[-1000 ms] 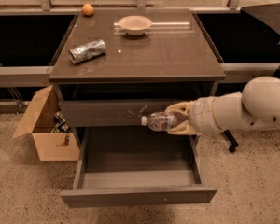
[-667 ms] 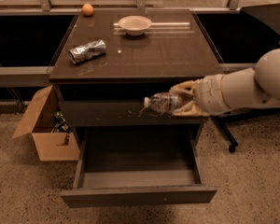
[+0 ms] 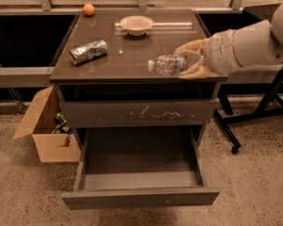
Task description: Pick water bottle from middle drawer and place on counter
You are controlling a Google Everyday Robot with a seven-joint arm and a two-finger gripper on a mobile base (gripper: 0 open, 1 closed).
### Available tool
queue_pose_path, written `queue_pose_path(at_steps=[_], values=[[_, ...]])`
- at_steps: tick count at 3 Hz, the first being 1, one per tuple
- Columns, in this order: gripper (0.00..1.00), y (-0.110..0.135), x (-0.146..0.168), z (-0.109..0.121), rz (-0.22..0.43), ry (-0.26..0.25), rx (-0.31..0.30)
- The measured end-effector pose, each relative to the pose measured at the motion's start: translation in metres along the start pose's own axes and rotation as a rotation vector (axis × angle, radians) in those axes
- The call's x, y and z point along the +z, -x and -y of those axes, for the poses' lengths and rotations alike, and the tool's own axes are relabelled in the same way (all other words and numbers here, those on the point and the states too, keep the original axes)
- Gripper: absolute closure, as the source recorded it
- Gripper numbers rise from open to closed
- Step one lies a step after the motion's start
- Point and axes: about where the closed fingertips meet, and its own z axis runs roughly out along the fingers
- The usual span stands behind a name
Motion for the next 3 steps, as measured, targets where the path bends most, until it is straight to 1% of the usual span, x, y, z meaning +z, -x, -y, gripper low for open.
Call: queue_pose_path(at_steps=[1,2,3], values=[[1.00,0.0053,-0.0094,0.0187,0.003,-0.035,-0.015],[1.00,0.0053,-0.0094,0.0187,0.003,-0.035,-0.015],[1.00,0.0016,-0.0032,0.0260,0.036,-0.047,0.005]])
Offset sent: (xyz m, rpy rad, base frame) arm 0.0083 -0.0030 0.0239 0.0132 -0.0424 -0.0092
